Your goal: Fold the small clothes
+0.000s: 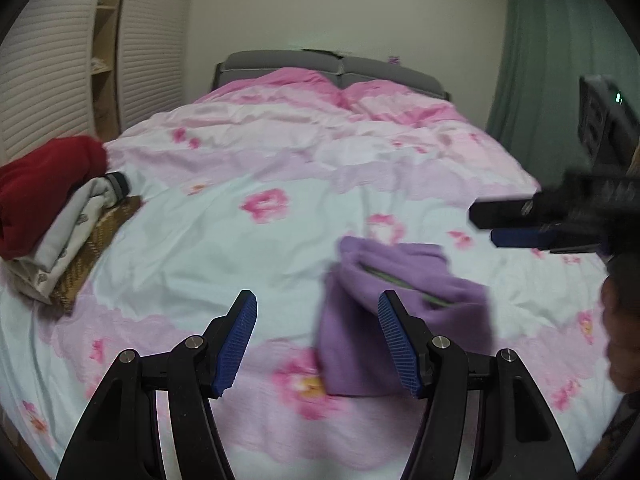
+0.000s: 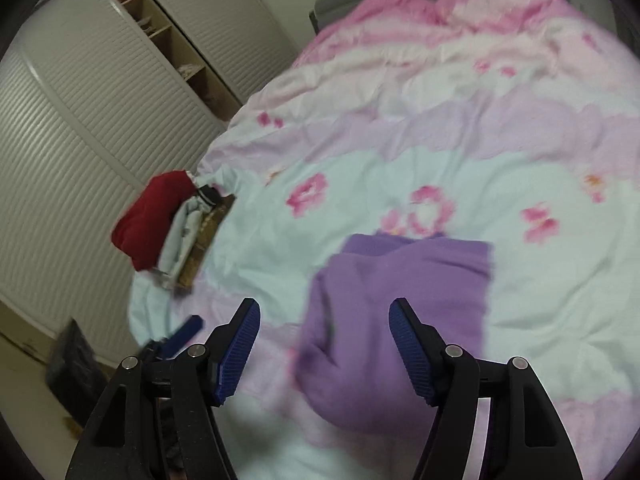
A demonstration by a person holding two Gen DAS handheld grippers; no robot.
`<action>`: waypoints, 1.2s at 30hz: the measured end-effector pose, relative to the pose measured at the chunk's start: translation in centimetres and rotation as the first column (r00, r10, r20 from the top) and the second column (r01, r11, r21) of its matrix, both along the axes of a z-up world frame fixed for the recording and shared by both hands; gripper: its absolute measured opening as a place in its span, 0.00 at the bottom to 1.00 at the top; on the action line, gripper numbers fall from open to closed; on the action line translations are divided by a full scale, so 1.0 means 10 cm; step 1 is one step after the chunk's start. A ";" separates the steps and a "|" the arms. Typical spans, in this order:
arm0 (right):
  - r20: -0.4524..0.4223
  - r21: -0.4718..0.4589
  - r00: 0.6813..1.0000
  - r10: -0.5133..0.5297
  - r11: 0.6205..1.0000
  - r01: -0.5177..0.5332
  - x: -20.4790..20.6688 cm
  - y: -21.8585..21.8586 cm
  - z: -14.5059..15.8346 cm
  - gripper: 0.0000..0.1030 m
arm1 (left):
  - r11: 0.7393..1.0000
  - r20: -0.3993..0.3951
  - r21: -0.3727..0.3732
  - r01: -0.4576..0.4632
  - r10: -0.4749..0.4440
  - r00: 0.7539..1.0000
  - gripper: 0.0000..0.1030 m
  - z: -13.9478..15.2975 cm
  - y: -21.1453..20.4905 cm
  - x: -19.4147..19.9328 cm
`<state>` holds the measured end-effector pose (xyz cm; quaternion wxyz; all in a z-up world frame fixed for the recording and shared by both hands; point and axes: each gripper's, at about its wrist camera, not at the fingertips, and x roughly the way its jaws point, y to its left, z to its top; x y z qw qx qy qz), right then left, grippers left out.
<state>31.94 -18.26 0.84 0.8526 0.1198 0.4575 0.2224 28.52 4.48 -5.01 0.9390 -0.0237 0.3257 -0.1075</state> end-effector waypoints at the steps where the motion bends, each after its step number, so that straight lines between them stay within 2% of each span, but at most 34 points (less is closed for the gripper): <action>1: 0.000 -0.006 1.000 0.005 1.000 -0.005 -0.03 -0.05 -0.03 0.66 | 1.000 0.010 -0.007 0.025 -0.025 1.000 0.61 0.03 -0.10 -0.06; 6: -0.025 0.008 0.999 -0.041 0.999 0.041 -0.27 -0.44 -0.32 0.65 | 0.992 0.043 0.005 0.126 -0.126 0.991 0.61 0.06 -0.55 -0.21; 11: -0.053 0.050 0.991 -0.119 0.991 0.122 -0.52 -0.86 -0.56 0.65 | 0.984 0.022 -0.023 0.179 -0.179 0.984 0.61 -0.05 -0.84 -0.07; 14: -0.080 0.072 0.985 -0.152 0.985 0.158 -0.61 -1.04 -0.68 0.65 | 0.989 -0.043 0.002 0.146 -0.146 0.988 0.59 -0.26 -0.90 0.11; 17: -0.100 0.076 0.981 -0.169 0.981 0.177 -0.64 -1.16 -0.79 0.65 | 0.995 -0.112 -0.020 0.097 -0.098 0.989 0.45 -0.50 -0.76 0.22; 19: -0.110 0.076 0.980 -0.169 0.981 0.177 -0.64 -1.18 -0.86 0.65 | 0.997 -0.157 -0.023 0.069 -0.072 0.985 0.39 -0.69 -0.63 0.25; 23: -0.107 0.038 0.984 -0.144 0.988 0.149 -0.59 -1.08 -0.94 0.65 | 0.998 -0.213 -0.057 0.019 -0.030 0.977 0.39 -1.03 -0.42 0.24; 25: -0.087 0.010 0.990 -0.113 0.993 0.114 -0.54 -0.96 -0.91 0.65 | 0.998 -0.189 -0.061 0.016 -0.028 0.982 0.40 -1.06 -0.40 0.20; 27: -0.046 -0.019 0.997 -0.065 0.998 0.065 -0.48 -0.84 -0.83 0.65 | 0.994 -0.170 -0.106 0.012 -0.030 0.985 0.41 -1.03 -0.37 0.18; 30: 0.061 -0.105 0.998 0.026 0.994 -0.020 -0.35 -0.59 -0.62 0.65 | 0.981 -0.155 -0.192 -0.006 -0.024 0.988 0.43 -0.98 -0.28 0.16; 33: 0.163 -0.236 0.972 0.168 0.963 -0.127 -0.14 -0.23 -0.42 0.65 | 0.967 -0.145 -0.251 -0.032 -0.005 0.989 0.44 -0.96 -0.22 0.12; 36: 0.193 -0.364 0.925 0.328 0.899 -0.243 0.15 0.24 -0.31 0.65 | 0.963 -0.139 -0.260 -0.075 0.039 0.990 0.46 -0.96 -0.21 0.08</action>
